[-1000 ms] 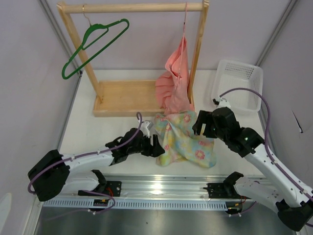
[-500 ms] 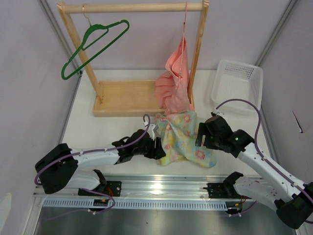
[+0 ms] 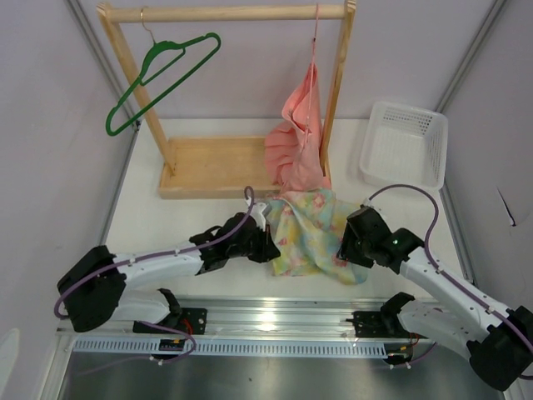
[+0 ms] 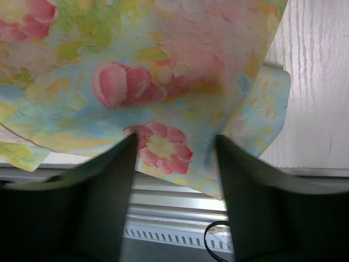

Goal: Place the skirt on the hanger

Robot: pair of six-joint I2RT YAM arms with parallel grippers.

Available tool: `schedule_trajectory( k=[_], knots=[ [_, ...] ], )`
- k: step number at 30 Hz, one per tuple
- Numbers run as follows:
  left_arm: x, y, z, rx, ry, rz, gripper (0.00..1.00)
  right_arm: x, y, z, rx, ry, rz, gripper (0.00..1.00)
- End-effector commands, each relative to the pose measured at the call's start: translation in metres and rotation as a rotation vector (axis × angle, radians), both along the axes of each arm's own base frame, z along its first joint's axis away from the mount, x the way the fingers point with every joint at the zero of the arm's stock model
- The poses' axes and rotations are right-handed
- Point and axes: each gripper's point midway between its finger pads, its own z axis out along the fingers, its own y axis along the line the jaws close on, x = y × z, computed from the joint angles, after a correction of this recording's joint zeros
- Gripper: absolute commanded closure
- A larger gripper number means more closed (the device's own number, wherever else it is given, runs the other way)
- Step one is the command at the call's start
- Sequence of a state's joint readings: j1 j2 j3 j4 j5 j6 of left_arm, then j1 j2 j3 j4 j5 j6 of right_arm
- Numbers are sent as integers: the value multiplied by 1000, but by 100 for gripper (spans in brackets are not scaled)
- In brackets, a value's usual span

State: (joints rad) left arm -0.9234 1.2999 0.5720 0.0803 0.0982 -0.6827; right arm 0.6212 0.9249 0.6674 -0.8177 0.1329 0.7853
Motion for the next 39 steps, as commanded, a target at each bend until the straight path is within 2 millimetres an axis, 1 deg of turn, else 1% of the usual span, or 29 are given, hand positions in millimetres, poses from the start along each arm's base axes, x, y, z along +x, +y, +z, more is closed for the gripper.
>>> schedule_trajectory(
  k=[1, 2, 3, 4, 5, 6, 7, 9, 10, 11, 12, 13, 14, 16, 17, 18, 20, 21, 22, 23, 24, 25, 26, 27, 28, 29, 32, 36, 39],
  knots=[
    [23, 9, 49, -57, -80, 94, 100, 34, 17, 44, 73, -140, -17, 52],
    [28, 28, 46, -24, -57, 141, 100, 40, 17, 52, 56, -159, -1, 69],
    [32, 39, 62, -51, -83, 175, 100, 50, 20, 73, 66, -208, 4, 76],
    [35, 48, 70, -61, -93, 197, 100, 53, 21, 81, 54, -217, 15, 81],
    [41, 66, 71, -42, -87, 240, 100, 60, 21, 86, 39, -221, 19, 86],
    [42, 73, 87, -69, -113, 255, 100, 64, 21, 92, 19, -236, 50, 86],
    [42, 79, 92, -70, -118, 264, 100, 72, 26, 110, 34, -274, 62, 85],
    [41, 94, 94, -27, -108, 294, 100, 83, 33, 116, 30, -276, 100, 86],
    [41, 96, 103, -31, -123, 302, 100, 89, 36, 121, 37, -291, 111, 86],
    [41, 104, 102, -1, -111, 324, 100, 96, 40, 132, 46, -313, 116, 86],
    [41, 110, 100, 22, -99, 345, 100, 104, 43, 130, 42, -300, 123, 87],
    [45, 116, 106, 30, -112, 367, 100, 109, 46, 136, 43, -317, 139, 86],
    [45, 124, 103, 46, -94, 386, 100, 116, 50, 146, 53, -339, 144, 80],
    [42, 123, 107, 22, -82, 363, 100, 115, 62, 143, 61, -307, 193, 73],
    [41, 121, 113, 12, -84, 351, 100, 112, 68, 144, 70, -305, 215, 61],
    [37, 118, 117, 3, -77, 323, 100, 104, 73, 137, 68, -290, 240, 56],
    [35, 112, 140, -27, -118, 271, 100, 63, 104, 140, 133, -303, 342, 47],
    [39, 110, 158, -54, -148, 270, 100, 61, 103, 131, 133, -277, 320, 45],
    [37, 110, 160, -41, -147, 260, 100, 39, 117, 143, 193, -312, 371, 43],
    [37, 110, 163, -34, -148, 252, 100, 26, 124, 147, 250, -302, 357, 37],
    [41, 105, 181, -47, -164, 234, 100, 11, 127, 137, 268, -282, 371, 36],
    [40, 106, 178, -19, -151, 223, 100, 0, 132, 138, 304, -285, 379, 34],
    [42, 105, 179, -14, -148, 219, 100, -24, 141, 141, 353, -275, 406, 33],
    [44, 103, 182, -17, -155, 214, 100, -36, 144, 134, 354, -257, 416, 32],
    [45, 102, 181, -11, -151, 208, 100, -48, 144, 121, 333, -235, 427, 31],
    [45, 101, 179, -8, -148, 205, 100, -66, 152, 112, 321, -227, 445, 30],
    [43, 95, 166, -8, -103, 180, 100, -93, 165, 87, 285, -205, 478, 27],
    [41, 93, 159, -11, -86, 172, 100, -109, 186, 75, 329, -188, 453, 22],
    [38, 93, 166, -16, -96, 158, 100, -114, 197, 63, 348, -175, 445, 18]
  ],
)
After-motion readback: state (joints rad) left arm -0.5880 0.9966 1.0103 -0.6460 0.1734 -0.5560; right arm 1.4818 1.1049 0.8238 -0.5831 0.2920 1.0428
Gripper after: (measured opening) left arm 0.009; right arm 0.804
